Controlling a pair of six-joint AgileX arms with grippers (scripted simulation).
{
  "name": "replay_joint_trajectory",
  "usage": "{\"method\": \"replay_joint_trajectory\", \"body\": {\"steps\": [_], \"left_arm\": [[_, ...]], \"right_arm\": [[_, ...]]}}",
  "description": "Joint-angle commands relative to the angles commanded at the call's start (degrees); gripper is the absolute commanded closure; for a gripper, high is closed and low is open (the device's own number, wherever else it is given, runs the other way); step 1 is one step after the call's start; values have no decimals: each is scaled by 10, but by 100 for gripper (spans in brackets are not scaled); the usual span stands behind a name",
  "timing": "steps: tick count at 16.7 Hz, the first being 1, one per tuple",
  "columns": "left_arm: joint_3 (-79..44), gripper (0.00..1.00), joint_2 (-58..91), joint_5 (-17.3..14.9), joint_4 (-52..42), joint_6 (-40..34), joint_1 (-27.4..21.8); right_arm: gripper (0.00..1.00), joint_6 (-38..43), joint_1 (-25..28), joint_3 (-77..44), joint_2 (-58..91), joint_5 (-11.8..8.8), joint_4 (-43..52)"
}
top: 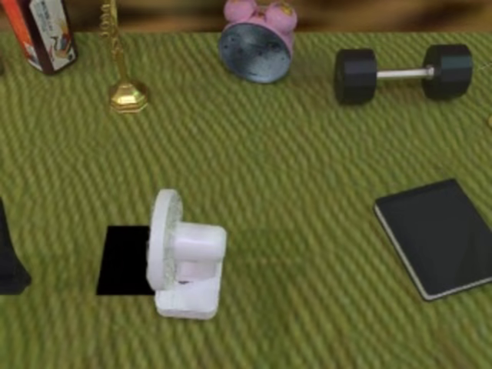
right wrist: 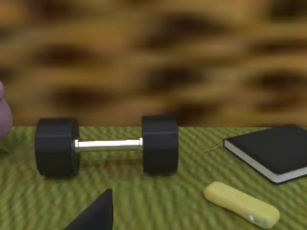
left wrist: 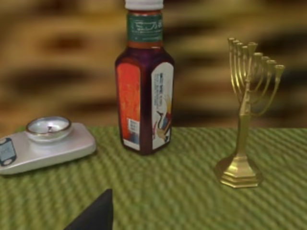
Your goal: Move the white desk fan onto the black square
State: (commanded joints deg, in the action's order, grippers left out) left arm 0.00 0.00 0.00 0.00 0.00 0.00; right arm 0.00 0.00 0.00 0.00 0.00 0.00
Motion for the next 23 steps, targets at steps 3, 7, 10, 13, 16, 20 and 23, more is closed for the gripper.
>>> {"method": "replay_joint_trajectory", "body": {"steps": [3,7,10,13,16,20,23], "left_arm": [[-6,0,6,0,-6,-2,-3],[-86,0,91,2,-88,-29,-38],[-201,0,216,5,-194,-66,-81],[-348,0,378,9,-318,-113,-132],[-505,0,554,12,-445,-163,-187],[-704,0,775,15,-605,-226,-256],[-826,0,909,17,-706,-263,-298]], "right_arm": [[0,0,0,0,0,0,0],[0,0,0,0,0,0,0],[0,0,0,0,0,0,0],[0,0,0,0,0,0,0],[0,0,0,0,0,0,0],[0,0,0,0,0,0,0],[0,0,0,0,0,0,0]]}}
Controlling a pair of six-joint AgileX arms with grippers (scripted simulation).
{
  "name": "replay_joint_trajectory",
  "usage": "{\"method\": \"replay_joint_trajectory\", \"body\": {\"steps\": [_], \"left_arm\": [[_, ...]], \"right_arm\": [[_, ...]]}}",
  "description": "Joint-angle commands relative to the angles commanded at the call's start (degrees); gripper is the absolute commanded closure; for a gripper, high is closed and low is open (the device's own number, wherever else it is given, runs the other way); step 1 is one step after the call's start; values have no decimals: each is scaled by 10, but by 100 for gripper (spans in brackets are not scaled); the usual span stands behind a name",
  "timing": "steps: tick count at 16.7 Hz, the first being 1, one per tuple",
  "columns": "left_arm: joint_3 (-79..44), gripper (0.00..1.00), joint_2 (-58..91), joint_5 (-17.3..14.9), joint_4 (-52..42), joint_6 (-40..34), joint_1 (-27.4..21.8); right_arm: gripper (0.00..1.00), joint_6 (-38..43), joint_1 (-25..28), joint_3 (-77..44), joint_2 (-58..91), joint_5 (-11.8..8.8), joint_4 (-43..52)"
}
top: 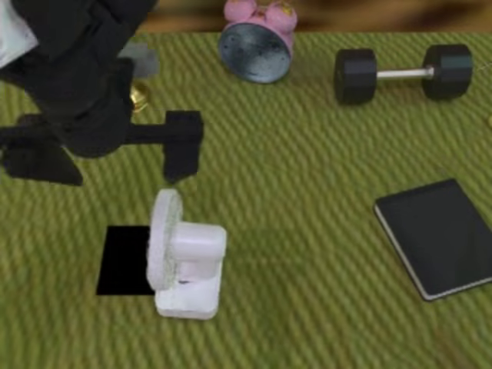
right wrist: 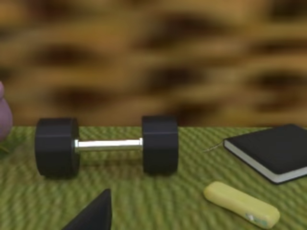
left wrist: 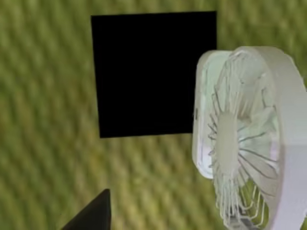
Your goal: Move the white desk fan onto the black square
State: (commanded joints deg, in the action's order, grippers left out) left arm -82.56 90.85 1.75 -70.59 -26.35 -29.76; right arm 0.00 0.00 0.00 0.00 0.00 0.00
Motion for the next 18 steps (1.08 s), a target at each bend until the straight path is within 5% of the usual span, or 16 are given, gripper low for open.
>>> {"method": "replay_joint_trajectory", "body": {"steps": [6,18], "left_arm": [[-109,0,126,2,-103,-37,-42],[-19,0,127,3,-13,-33,-38]], "right_arm": [[0,0,0,0,0,0,0],[0,0,0,0,0,0,0]]}}
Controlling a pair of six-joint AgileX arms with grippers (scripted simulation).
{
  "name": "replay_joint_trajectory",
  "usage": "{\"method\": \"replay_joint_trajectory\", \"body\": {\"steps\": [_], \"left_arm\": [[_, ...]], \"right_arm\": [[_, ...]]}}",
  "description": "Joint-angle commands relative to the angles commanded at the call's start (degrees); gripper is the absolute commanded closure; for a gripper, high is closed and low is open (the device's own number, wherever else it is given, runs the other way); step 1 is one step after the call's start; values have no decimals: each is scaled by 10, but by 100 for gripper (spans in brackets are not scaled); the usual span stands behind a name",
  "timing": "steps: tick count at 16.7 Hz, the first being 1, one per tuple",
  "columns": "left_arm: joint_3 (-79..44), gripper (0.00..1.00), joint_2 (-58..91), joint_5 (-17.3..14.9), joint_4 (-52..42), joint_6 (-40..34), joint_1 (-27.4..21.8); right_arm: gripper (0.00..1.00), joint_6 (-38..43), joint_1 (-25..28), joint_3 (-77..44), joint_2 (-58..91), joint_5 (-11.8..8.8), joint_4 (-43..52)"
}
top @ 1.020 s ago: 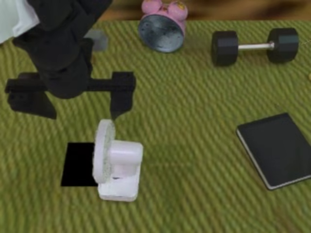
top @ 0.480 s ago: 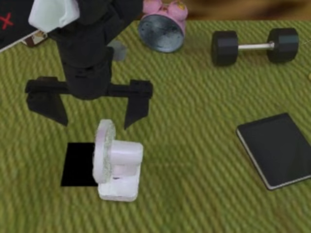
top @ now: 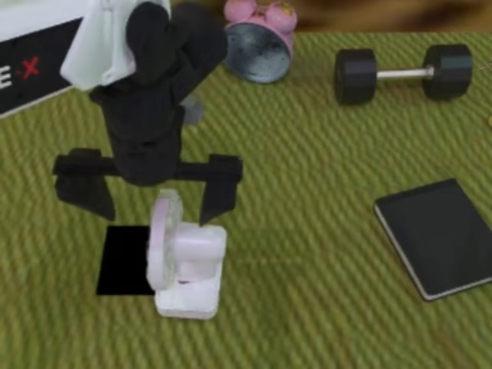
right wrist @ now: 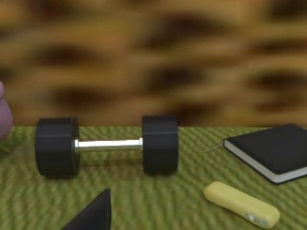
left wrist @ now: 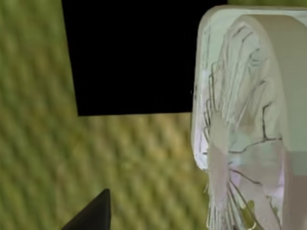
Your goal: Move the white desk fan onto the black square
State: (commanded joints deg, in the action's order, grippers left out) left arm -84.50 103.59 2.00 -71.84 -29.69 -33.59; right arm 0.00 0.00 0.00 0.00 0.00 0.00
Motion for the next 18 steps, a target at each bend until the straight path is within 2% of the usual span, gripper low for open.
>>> {"method": "replay_joint_trajectory", "body": {"steps": [6,18], "left_arm": [[21,0,1,0,22,0,0],[21,90,1,0,22,0,0]], "right_arm": [[0,0,0,0,0,0,0],[0,0,0,0,0,0,0]]}}
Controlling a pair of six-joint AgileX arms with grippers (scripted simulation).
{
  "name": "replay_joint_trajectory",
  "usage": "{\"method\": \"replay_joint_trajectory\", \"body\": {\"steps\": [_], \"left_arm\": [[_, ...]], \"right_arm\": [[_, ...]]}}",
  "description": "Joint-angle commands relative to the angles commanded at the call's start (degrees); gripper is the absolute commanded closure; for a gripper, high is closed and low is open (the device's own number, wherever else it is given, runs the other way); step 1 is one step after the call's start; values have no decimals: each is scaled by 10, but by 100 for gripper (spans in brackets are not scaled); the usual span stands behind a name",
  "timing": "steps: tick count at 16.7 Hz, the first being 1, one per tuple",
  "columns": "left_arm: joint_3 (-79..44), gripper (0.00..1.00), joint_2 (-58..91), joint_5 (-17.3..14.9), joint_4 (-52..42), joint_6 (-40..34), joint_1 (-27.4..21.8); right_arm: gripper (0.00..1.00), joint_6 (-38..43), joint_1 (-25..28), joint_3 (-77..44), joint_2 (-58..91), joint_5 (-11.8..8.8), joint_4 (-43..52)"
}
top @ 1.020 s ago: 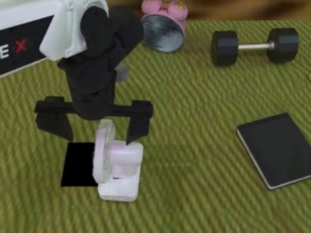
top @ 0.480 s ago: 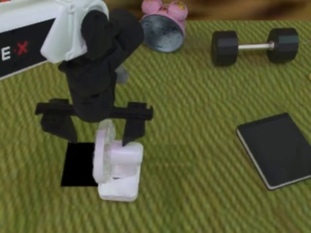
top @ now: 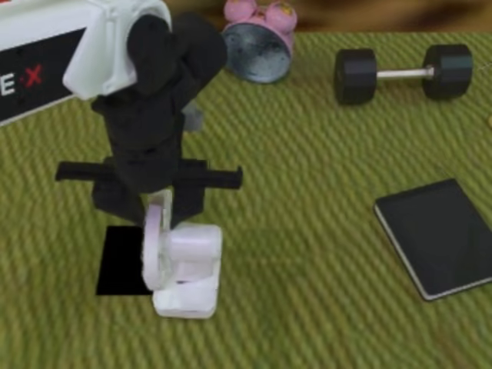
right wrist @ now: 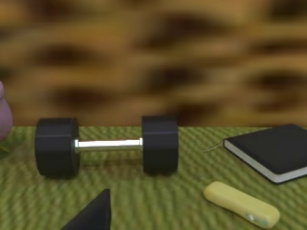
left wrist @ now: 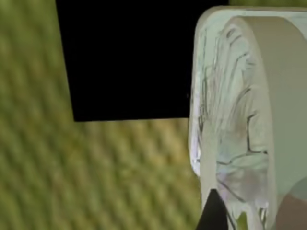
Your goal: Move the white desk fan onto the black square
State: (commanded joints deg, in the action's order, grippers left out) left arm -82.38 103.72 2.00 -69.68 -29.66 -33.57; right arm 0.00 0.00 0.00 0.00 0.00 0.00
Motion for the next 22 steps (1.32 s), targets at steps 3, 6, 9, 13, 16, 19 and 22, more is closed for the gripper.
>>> {"method": "replay_joint_trajectory", "body": {"steps": [3,6,9,13,16,19,22], "left_arm": [[0,100,0,0,0,0,0],[0,100,0,0,0,0,0],[0,100,0,0,0,0,0],[-25,100,-3,1,-24,0,1],[-79,100,-4,1,-81,-1,6],[-110,100,-6,0,-113,-1,9],[-109,100,-5,0,-112,0,6]], "right_arm": [[0,0,0,0,0,0,0],[0,0,0,0,0,0,0],[0,0,0,0,0,0,0],[0,0,0,0,0,0,0],[0,0,0,0,0,0,0],[0,0,0,0,0,0,0],[0,0,0,0,0,0,0]]}}
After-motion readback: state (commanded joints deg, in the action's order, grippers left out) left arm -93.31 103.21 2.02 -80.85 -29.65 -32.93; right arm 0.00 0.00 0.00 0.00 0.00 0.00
